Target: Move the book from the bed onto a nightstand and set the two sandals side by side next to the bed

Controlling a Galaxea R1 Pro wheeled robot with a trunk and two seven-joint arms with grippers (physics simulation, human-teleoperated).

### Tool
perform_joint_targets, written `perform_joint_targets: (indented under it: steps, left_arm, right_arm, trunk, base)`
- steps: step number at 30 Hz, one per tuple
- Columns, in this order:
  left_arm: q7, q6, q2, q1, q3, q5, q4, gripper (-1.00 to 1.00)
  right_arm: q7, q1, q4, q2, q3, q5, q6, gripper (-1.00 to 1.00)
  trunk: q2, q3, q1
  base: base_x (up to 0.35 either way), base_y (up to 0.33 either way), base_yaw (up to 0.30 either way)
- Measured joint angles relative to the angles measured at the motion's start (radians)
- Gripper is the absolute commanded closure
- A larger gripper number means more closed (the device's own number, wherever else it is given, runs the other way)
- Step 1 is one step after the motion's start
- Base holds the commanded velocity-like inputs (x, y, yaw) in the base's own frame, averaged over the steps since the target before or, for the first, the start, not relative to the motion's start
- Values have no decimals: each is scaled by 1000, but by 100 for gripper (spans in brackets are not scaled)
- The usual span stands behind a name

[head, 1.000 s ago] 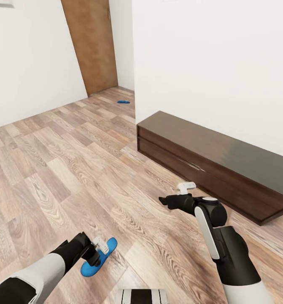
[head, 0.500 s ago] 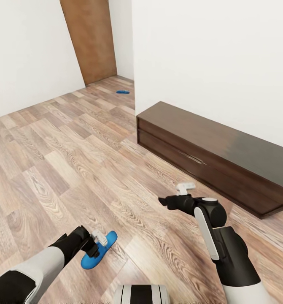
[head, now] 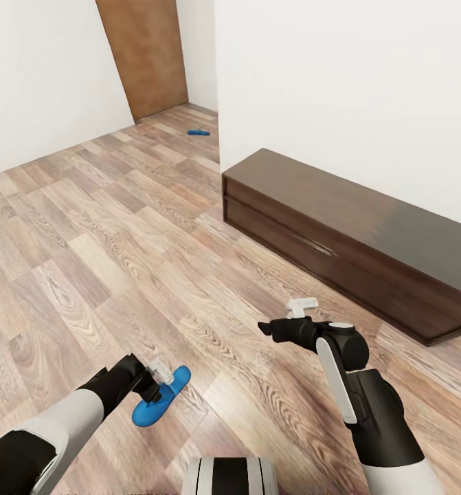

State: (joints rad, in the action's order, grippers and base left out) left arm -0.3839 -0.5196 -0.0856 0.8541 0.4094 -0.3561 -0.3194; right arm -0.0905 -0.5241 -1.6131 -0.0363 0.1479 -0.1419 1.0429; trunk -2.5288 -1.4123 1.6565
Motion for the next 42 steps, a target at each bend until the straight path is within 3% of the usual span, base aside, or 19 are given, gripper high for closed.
perform_joint_targets:
  steps: [18,36,42]
  left_arm:
    - [-1,-5,-1,19,1,0,-3,-100]
    - [-15,-9,0,71,6,-2,-3,-100]
    - [-17,-9,2,78,7,-3,-3,-100]
  right_arm:
    - [0,-15,0,8,5,1,0,-100]
    - [0,-9,-1,2,14,1,0,-100]
    - [0,-9,-1,1,22,0,0,-100]
  trunk:
    - [-4,-70,8]
    - [-8,-139,16]
    - [-8,-139,16]
  base:
    - [0,0,0]
    - [0,0,0]
    - [0,0,0]
